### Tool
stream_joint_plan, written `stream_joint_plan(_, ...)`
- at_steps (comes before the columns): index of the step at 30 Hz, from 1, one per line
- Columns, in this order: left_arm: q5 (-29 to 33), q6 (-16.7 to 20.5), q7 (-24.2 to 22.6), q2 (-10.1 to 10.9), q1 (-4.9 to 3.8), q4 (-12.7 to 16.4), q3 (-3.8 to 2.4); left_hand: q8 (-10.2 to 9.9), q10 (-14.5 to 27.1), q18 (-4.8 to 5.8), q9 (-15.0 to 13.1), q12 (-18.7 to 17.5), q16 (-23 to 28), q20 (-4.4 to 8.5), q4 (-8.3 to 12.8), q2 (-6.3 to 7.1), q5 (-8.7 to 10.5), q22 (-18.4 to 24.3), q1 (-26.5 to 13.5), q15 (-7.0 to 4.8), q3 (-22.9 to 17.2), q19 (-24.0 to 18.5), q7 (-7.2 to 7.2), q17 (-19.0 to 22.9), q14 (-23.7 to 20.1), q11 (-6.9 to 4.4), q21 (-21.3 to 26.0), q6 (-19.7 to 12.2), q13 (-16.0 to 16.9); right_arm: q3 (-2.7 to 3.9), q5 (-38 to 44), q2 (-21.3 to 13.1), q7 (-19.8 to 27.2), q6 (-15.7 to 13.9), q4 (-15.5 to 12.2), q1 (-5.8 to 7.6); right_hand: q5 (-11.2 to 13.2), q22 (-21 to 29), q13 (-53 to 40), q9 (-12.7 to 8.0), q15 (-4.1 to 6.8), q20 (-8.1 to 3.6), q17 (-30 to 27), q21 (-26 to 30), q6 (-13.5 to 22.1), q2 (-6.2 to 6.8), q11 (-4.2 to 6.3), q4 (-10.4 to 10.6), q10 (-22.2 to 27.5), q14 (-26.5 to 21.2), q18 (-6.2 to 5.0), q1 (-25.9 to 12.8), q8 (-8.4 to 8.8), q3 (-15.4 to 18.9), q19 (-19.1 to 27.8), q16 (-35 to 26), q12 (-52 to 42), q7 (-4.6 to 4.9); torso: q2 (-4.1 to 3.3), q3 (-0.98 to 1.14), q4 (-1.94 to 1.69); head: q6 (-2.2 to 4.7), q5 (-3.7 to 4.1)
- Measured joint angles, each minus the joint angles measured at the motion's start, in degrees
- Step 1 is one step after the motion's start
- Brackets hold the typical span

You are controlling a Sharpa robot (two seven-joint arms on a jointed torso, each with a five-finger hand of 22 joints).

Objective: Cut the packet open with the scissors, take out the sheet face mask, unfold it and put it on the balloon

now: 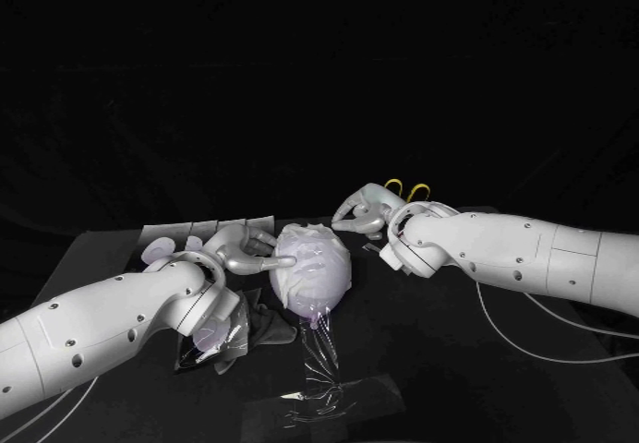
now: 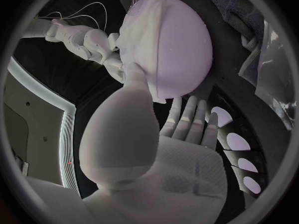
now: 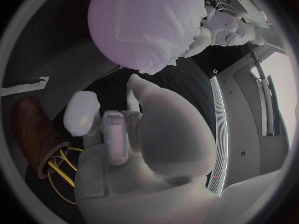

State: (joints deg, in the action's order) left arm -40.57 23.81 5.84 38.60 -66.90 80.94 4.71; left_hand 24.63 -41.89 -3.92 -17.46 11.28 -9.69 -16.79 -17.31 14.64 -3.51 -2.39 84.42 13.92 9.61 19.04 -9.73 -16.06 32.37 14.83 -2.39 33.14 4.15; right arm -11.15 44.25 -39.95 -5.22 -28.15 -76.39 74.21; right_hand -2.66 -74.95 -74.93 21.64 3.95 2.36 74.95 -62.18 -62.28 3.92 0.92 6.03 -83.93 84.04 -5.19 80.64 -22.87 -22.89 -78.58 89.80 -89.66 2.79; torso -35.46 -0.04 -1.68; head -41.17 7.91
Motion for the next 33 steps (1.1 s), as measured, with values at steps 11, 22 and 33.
stream_joint_plan(11,0.2,-0.1,0.0,0.0,-0.01,0.0,0.0,0.0,0.0,0.01,-0.1,0.0,0.0,0.0,0.0,-0.23,0.0,0.0,-0.2,0.0,0.0,0.0,0.0,0.0,0.0,0.0,0.0,0.0,0.0,0.0,-2.1,-0.1,0.5,0.2,-0.4,0.01,-0.1,0.0,0.0,6.7,-1.78,0.61,0.0,1.3,7.7,1.78,-2.52,5.8,0.0,-0.1,0.38,-8.4,4.52,3.4,0.5,0.0,-0.1,3.64,-0.05,0.0,0.01,0.21,-0.08)
stream_joint_plan(22,0.3,-0.2,0.1,0.1,-0.02,0.0,0.0,0.3,0.0,0.0,0.0,0.0,0.0,0.21,0.0,-0.22,0.0,0.0,-0.2,0.0,-0.3,-0.2,0.0,0.0,0.0,0.0,0.0,0.0,0.0,0.0,-5.0,0.8,1.6,3.5,-0.4,0.02,-0.1,0.0,0.0,4.9,-2.84,1.85,-0.1,0.9,8.9,2.46,-3.53,9.5,0.0,-0.1,0.41,-9.7,7.58,7.1,0.0,-0.2,-0.1,4.75,-0.1,0.03,0.03,0.23,-0.07)
stream_joint_plan(33,0.3,-0.3,0.2,0.0,-0.03,0.0,-0.01,0.3,0.0,0.0,0.0,0.0,0.0,0.2,0.0,-0.22,0.0,0.0,-0.2,0.0,-0.3,-0.2,0.0,0.0,0.0,0.0,0.0,0.0,0.0,0.04,-5.0,2.0,0.9,6.3,0.3,0.07,-0.1,0.0,0.0,4.3,-2.84,2.19,0.0,0.9,8.9,1.97,-3.54,9.5,0.0,-0.1,0.41,-8.2,8.26,8.3,0.1,0.0,0.0,4.75,-0.13,-0.01,0.01,0.21,0.01)
